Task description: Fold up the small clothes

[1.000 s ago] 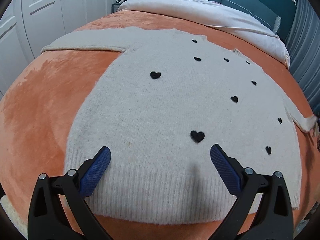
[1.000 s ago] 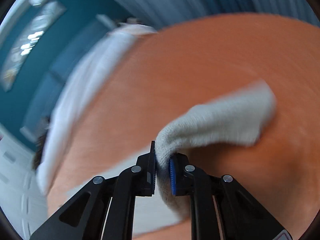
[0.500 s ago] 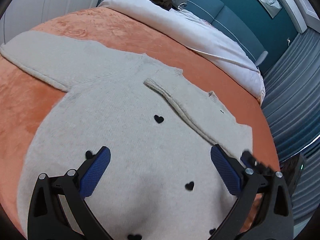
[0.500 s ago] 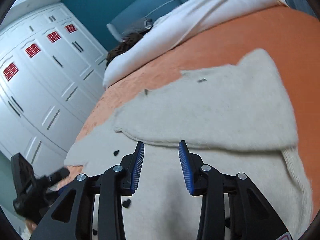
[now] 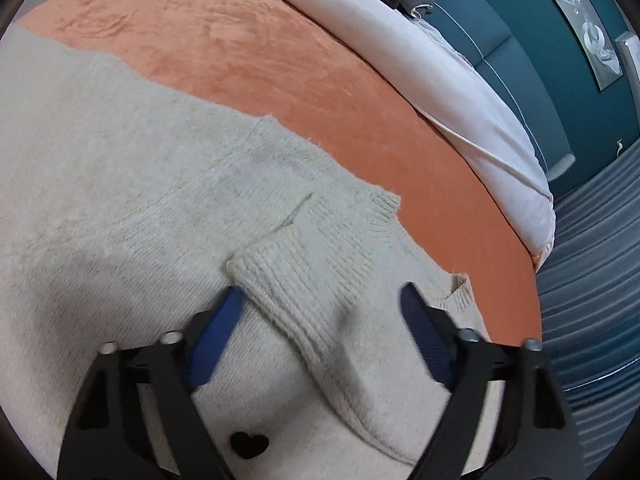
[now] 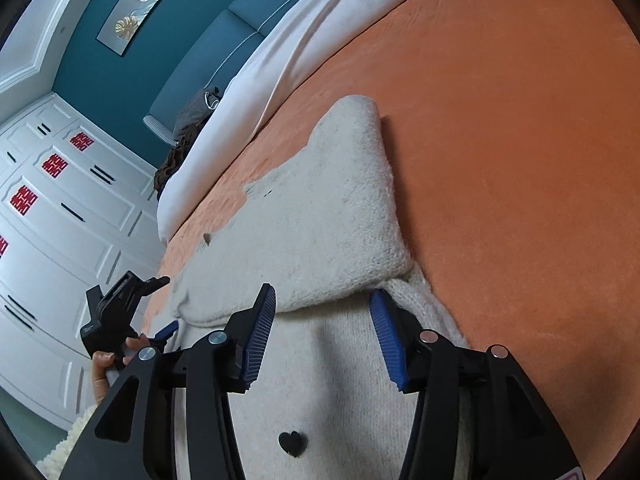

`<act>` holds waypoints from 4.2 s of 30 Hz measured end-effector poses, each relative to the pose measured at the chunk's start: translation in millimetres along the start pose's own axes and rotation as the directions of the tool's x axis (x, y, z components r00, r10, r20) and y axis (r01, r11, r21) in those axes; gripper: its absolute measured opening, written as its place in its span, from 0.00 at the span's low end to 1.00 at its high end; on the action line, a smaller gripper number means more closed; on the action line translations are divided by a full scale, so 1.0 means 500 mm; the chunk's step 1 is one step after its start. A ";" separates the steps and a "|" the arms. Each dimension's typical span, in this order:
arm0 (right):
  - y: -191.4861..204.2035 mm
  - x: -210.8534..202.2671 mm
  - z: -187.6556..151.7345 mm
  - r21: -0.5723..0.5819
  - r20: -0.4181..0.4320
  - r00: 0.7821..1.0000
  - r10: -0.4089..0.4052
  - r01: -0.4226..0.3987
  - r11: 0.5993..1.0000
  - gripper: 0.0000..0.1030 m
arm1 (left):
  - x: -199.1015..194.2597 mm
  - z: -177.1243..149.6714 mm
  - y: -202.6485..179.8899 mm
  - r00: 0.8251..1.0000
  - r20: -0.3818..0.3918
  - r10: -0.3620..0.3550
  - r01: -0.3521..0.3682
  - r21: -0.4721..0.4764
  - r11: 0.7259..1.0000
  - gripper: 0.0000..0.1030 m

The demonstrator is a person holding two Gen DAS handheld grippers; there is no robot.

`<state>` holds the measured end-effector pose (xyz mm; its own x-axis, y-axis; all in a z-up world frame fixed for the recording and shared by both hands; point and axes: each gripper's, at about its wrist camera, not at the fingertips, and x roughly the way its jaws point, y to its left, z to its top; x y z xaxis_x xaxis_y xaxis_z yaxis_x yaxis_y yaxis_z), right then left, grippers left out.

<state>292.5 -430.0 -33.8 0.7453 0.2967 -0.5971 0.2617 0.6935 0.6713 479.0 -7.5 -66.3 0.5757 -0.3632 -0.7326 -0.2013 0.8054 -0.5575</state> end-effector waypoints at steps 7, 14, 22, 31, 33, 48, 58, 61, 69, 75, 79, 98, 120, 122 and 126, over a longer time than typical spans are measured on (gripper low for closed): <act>0.022 -0.016 0.035 -0.018 0.030 0.999 0.040 -0.040 0.999 0.09 | -0.105 -0.001 -0.003 0.984 0.064 -0.168 0.161 0.101 0.982 0.07; -0.030 0.034 0.026 -0.033 -0.087 0.989 -0.119 0.117 0.993 0.06 | -0.087 -0.068 0.092 1.000 0.011 -0.020 0.018 0.123 0.992 0.07; -0.004 -0.078 -0.017 -0.058 0.064 0.969 -0.240 0.243 0.968 0.15 | -0.081 -0.094 0.093 0.998 0.060 -0.005 -0.006 0.174 0.985 0.10; 0.273 0.122 -0.081 -0.456 -0.128 0.985 -0.118 0.047 0.889 0.12 | -0.077 -0.110 0.114 0.994 0.099 -0.045 0.027 0.180 0.983 0.11; 0.313 0.183 -0.118 -0.511 -0.202 0.971 -0.126 0.005 0.859 0.12 | -0.074 -0.110 0.118 0.993 0.100 -0.059 0.041 0.172 0.984 0.11; -0.027 -0.043 -0.023 -0.158 0.041 0.961 -0.272 0.275 0.948 0.00 | -0.151 -0.087 0.197 0.978 0.114 -0.173 0.172 0.019 0.985 0.26; -0.014 -0.041 -0.062 -0.263 0.078 0.935 -0.347 0.355 0.897 0.05 | -0.404 0.184 0.598 0.878 0.315 0.360 -0.273 -0.290 0.917 0.66; -0.023 -0.032 -0.052 -0.231 0.067 0.945 -0.322 0.328 0.916 0.05 | -0.410 0.219 0.686 0.883 0.297 0.363 -0.236 -0.388 0.891 0.58; -0.009 -0.015 -0.064 -0.239 0.078 0.941 -0.330 0.339 0.910 0.05 | -0.412 0.257 0.626 0.870 0.347 0.350 -0.235 -0.333 0.913 0.08; -0.020 -0.019 -0.067 -0.209 0.079 0.953 -0.292 0.302 0.930 0.04 | -0.450 0.231 0.286 0.891 0.449 0.069 -0.101 0.048 0.994 0.06; -0.033 -0.024 -0.063 -0.187 0.073 0.963 -0.260 0.270 0.945 0.04 | -0.405 0.099 0.003 0.920 0.347 -0.183 0.062 0.333 0.941 0.07; 0.090 -0.088 -0.078 -0.260 0.248 0.942 -0.226 0.290 0.921 0.32 | -0.231 -0.108 0.208 0.992 0.118 -0.054 0.061 -0.054 0.997 0.54; 0.122 0.117 -0.005 -0.088 -0.021 0.964 -0.267 0.264 0.961 0.18 | -0.220 -0.076 0.293 0.987 0.149 -0.051 0.068 -0.112 0.991 0.15; 0.102 0.097 0.002 -0.043 -0.025 0.979 -0.203 0.202 0.978 0.22 | -0.228 -0.079 0.295 0.986 0.134 -0.098 0.119 -0.161 0.980 0.29; 0.112 0.093 0.030 -0.016 0.011 0.990 -0.137 0.138 0.990 0.64 | -0.224 -0.073 0.291 0.985 0.109 -0.135 0.160 -0.268 0.950 0.42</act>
<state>351.0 -386.9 -17.4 0.7087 0.1917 -0.6790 0.3518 0.7381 0.5756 356.3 133.1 -79.6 0.6807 -0.4154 -0.6034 -0.3117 0.5811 -0.7517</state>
